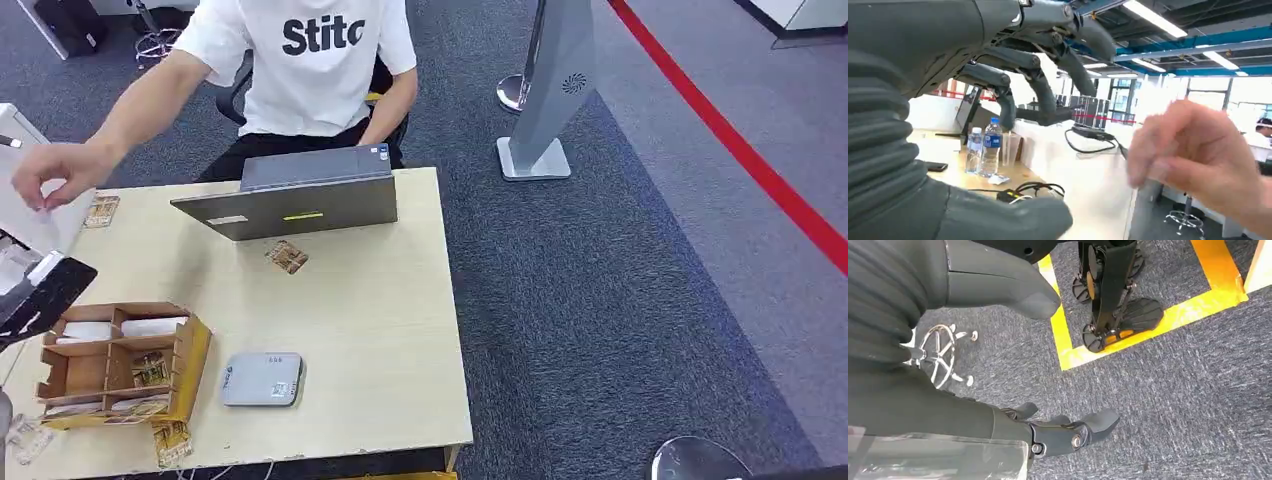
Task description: Pass the card to the sensor for recognition and then transmit it.
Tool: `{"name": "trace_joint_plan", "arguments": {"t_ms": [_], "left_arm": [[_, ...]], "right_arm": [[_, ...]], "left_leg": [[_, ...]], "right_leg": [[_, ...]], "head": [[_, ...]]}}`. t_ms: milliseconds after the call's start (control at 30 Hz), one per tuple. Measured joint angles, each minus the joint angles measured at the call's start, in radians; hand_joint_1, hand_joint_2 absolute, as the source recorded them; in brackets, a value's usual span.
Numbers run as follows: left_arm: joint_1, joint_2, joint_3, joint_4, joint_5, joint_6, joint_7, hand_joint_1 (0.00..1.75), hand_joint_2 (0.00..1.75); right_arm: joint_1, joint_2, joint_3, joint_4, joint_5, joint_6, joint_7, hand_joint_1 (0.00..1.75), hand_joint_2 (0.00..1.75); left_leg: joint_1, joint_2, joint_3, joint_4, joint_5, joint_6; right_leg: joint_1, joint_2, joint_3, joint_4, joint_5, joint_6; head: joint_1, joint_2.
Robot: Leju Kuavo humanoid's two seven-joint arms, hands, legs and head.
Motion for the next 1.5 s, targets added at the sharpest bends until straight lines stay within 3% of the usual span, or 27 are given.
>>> {"name": "trace_joint_plan", "arguments": {"t_ms": [167, 267, 367, 467, 733, 1000, 1233, 1500], "left_arm": [[0.022, -0.011, -0.003, -0.052, 0.023, -0.015, -0.041, 0.00, 1.75], [0.054, -0.009, -0.024, -0.109, 0.018, -0.076, -0.077, 0.00, 1.75], [0.100, 0.028, -0.079, -0.173, 0.001, -0.166, -0.133, 0.00, 1.75], [0.145, 0.091, -0.131, -0.220, -0.026, -0.207, -0.175, 0.00, 1.75], [0.223, 0.234, -0.308, -0.303, -0.169, -0.200, -0.192, 0.00, 1.75], [0.244, 0.313, -0.412, -0.324, -0.179, -0.197, -0.195, 0.00, 1.75], [0.283, 0.346, -0.449, -0.323, -0.185, -0.175, -0.189, 0.00, 1.75], [0.303, 0.348, -0.462, -0.321, -0.215, -0.144, -0.166, 0.00, 1.75]], "right_arm": [[0.001, 0.000, 0.000, 0.000, 0.000, 0.000, -0.002, 0.00, 1.75], [0.005, 0.000, 0.000, -0.002, 0.004, 0.000, 0.001, 0.00, 1.75], [0.006, 0.000, -0.005, -0.003, 0.010, 0.005, 0.001, 0.00, 1.75], [0.008, 0.000, -0.008, -0.003, 0.015, 0.012, 0.001, 0.00, 1.75], [0.006, 0.000, -0.017, -0.002, 0.024, 0.025, 0.003, 0.00, 1.75], [0.003, 0.000, -0.027, 0.000, 0.033, 0.030, -0.008, 0.00, 1.75], [0.001, 0.000, -0.034, 0.003, 0.033, 0.030, -0.014, 0.00, 1.75], [0.000, 0.000, -0.039, 0.004, 0.034, 0.029, -0.014, 0.00, 1.75]], "left_leg": [[0.000, 0.000, 0.000, 0.000, 0.000, 0.000], [0.000, 0.000, 0.000, 0.000, 0.000, 0.000], [0.000, 0.001, 0.000, 0.000, -0.001, 0.000], [0.000, 0.001, 0.000, 0.000, -0.001, 0.000], [0.000, 0.001, 0.000, 0.000, -0.001, 0.000], [0.000, 0.001, 0.000, 0.000, -0.001, 0.000], [0.000, 0.000, 0.000, 0.000, -0.001, 0.000], [0.000, 0.000, 0.000, 0.000, -0.001, 0.000]], "right_leg": [[0.000, 0.000, 0.000, 0.000, 0.000, 0.000], [0.000, 0.000, 0.000, 0.000, 0.000, 0.000], [0.000, 0.001, -0.001, 0.000, 0.000, 0.000], [0.000, 0.002, -0.001, 0.000, 0.000, 0.000], [0.000, 0.001, -0.001, 0.000, 0.000, 0.000], [0.000, 0.001, 0.000, 0.000, 0.000, 0.000], [0.000, 0.001, 0.000, 0.000, 0.000, 0.000], [0.000, 0.000, 0.000, 0.000, 0.000, 0.000]], "head": [[0.000, 0.000], [0.000, 0.000], [0.000, 0.000], [0.000, 0.000], [0.000, 0.000], [0.000, 0.000], [0.000, 0.000], [0.000, 0.000]]}}
